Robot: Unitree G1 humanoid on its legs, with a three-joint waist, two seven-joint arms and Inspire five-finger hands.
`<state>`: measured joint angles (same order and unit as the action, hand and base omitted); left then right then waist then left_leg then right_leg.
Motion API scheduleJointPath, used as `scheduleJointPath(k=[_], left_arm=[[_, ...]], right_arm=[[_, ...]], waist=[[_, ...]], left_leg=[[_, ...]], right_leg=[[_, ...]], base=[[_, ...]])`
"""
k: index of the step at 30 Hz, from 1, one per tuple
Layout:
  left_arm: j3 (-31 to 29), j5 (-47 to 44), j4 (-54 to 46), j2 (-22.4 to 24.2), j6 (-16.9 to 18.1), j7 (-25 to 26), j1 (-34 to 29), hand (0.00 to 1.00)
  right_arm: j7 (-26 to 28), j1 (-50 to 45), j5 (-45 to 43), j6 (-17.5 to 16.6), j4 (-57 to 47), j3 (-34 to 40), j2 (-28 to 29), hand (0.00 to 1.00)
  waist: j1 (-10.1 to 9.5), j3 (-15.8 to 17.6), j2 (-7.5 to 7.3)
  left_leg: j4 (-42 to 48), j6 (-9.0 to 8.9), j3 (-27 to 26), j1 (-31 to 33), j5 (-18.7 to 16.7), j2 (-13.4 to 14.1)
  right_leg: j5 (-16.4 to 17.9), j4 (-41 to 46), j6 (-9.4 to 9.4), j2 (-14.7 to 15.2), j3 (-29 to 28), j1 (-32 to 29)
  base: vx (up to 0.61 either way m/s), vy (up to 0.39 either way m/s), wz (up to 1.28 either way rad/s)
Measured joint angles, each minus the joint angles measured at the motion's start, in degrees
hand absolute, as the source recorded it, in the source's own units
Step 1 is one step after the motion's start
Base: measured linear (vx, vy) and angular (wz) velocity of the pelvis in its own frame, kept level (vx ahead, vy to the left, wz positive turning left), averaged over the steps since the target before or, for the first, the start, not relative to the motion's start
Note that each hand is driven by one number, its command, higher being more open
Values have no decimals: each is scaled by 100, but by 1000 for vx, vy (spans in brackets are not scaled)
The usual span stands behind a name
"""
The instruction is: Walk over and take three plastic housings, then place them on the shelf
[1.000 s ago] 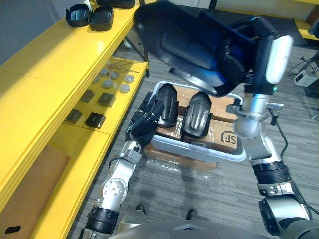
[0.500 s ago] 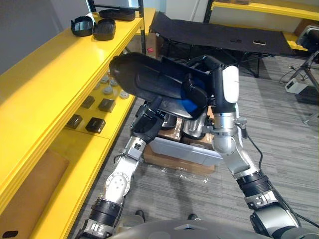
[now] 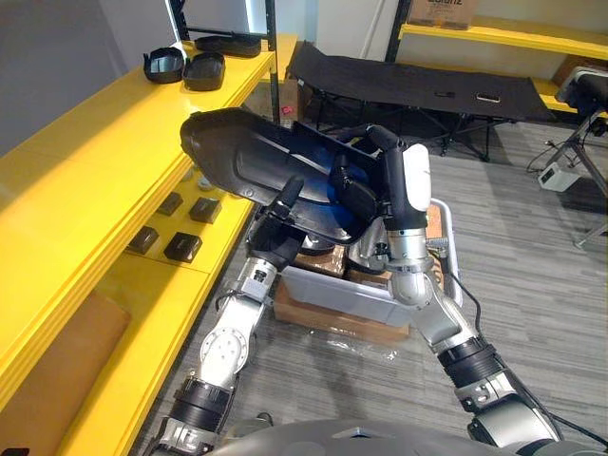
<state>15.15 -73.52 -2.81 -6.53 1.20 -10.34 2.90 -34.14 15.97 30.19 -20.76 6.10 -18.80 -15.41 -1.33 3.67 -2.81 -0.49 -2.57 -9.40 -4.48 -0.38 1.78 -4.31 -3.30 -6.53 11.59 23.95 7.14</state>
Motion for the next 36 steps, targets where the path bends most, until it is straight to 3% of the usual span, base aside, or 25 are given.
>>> scheduleJointPath(k=[5,8,16,17,21,25,27,31,36], left_arm=[[77,10,1,-3,162,435,-3,0],[16,5,62,1,396,826,-31,0],[25,270,61,-8,831,1125,-70,0],[31,319,61,-8,916,1167,-74,0],[73,570,61,69,1177,1355,-121,0],[-26,1139,19,446,1492,1808,-120,0],[-85,1789,-2,486,1716,2117,-120,0],[-329,2856,-347,557,1835,2657,-123,0],[-917,4836,-748,559,2031,3613,-132,0]], right_arm=[[-14,-110,-24,-2,-5,-60,59,0],[-56,-175,-7,-213,-57,-335,59,0],[-159,-306,86,-206,-143,-500,410,0],[-172,-348,83,-205,-143,-500,454,100],[-177,-434,31,-204,-144,-614,521,100],[-104,-717,-25,-213,-147,-902,519,100],[-7,-905,-272,-216,-150,-904,606,100],[106,-1075,-944,-327,-483,-809,677,100],[80,-1150,-1609,-495,-1177,14,884,100]], waist=[[3,-15,-20],[19,-20,-28],[4,-124,-182],[2,-136,-199],[5,-141,-207],[7,-143,-206],[7,-143,-205],[18,-142,-204],[47,-137,-169]], left_leg=[[-82,20,-1,-33,41,-23],[-87,19,-3,-49,44,-21],[-100,17,4,-54,44,-34],[-100,18,6,-55,44,-38],[-100,18,18,-57,45,-34],[-169,18,25,-111,69,-37],[-184,20,30,-116,81,-41],[-181,16,19,-122,77,-44],[-176,9,-71,-188,19,-44]], right_leg=[[0,0,-1,18,8,-5],[-1,0,-1,16,0,-5],[0,3,-1,27,11,-3],[0,6,0,31,14,-2],[2,9,2,24,26,-1],[8,21,11,19,31,9],[9,23,13,19,35,8],[9,29,14,18,23,5],[27,58,34,16,-66,5]], base=[[0,0,0],[-2,8,-2],[0,0,0],[0,0,0],[0,0,0],[0,0,0],[0,0,0],[-1,5,-1],[-6,19,-9]])
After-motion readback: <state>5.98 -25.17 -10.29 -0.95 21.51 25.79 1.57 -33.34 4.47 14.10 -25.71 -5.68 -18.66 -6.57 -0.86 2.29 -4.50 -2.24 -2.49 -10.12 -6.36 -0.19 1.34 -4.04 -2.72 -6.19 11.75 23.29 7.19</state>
